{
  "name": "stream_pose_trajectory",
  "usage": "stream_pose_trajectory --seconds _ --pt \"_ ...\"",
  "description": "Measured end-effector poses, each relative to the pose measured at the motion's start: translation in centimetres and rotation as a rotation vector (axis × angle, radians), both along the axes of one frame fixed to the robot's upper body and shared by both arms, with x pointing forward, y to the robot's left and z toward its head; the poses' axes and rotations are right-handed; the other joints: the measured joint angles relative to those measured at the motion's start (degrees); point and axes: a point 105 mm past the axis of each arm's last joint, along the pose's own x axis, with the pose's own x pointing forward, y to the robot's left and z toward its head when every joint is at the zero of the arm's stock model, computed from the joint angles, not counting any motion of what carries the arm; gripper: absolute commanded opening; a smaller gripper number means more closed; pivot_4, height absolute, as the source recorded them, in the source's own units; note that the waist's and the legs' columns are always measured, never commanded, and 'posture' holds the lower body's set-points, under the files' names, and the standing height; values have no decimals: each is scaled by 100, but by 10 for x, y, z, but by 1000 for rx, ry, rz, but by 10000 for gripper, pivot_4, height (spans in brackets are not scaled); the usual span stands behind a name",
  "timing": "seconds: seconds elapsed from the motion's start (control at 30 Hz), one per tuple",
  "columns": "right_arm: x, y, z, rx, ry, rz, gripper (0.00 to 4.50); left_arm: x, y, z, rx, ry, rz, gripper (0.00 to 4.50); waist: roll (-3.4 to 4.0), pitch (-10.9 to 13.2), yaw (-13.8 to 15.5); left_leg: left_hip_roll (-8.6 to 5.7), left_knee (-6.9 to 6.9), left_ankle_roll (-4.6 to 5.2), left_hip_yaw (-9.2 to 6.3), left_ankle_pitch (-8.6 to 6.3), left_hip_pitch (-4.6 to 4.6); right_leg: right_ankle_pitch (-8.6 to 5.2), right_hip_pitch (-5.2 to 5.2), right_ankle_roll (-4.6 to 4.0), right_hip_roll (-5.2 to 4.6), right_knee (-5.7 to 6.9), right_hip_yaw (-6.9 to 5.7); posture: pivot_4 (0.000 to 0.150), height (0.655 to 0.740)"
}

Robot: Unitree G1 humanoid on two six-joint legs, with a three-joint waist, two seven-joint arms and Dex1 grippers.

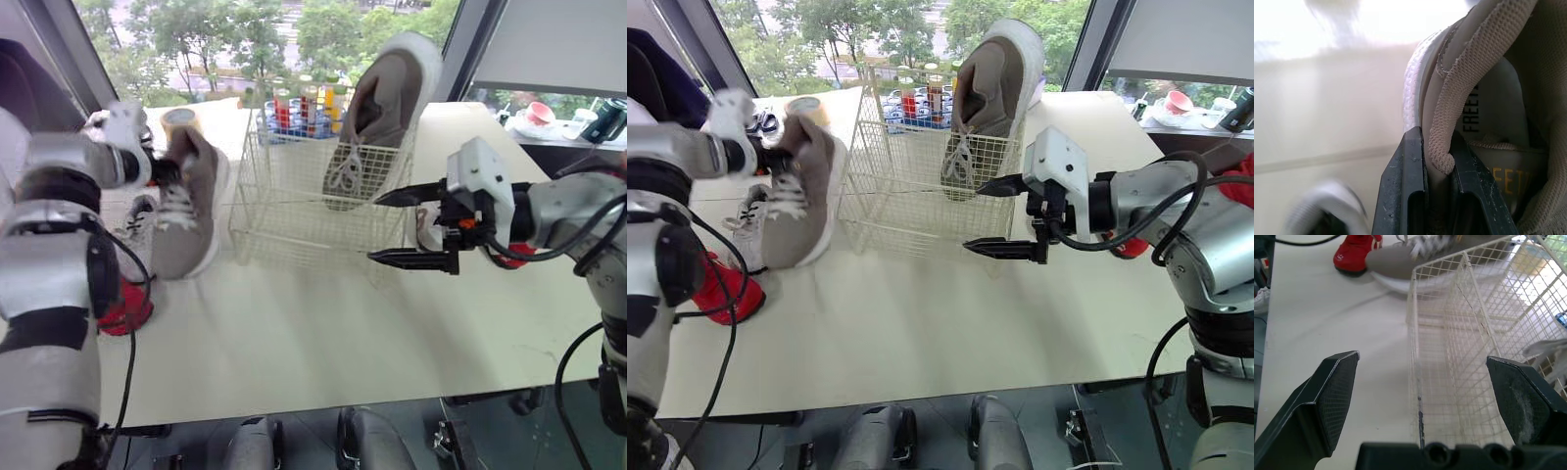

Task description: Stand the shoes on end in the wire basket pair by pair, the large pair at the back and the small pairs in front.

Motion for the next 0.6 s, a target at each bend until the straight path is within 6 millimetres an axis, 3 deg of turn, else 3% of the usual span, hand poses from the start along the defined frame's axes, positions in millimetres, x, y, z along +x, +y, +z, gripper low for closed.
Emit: stream_pose_trajectory --seconds 0.13,0.23,0.33,0.43,0.6 --pt "-1 -3 25 115 -1 -8 45000 -12 14 105 -19 -405 110 98 1 0 4 -1 20 -1 8 0 -28 13 -17 21 -9 2 0 1500 7400" --pt "-4 -7 51 225 -35 -18 45000 -27 8 157 -57 -685 104 98 1 0 36 0 33 7 7 -5 -15 14 8 24 -12 -10 0 1500 7400" --pt "-2 -18 66 304 -52 -72 45000 -30 -18 182 -153 -878 46 98 -1 -1 133 -1 48 22 -1 -14 -13 17 20 27 -20 -11 -4 1500 7400" --pt "-2 -26 67 313 -52 -121 45000 -35 -69 201 -162 -1070 -76 98 -3 -2 245 -6 56 23 -1 -14 -14 24 32 37 -24 -12 -6 1500 7400" --pt "-22 -32 63 328 25 -98 45000 -38 -136 203 -92 -1215 -193 98 -3 -2 180 -23 54 31 8 -18 -13 34 35 53 -23 -22 -2 1500 7400"
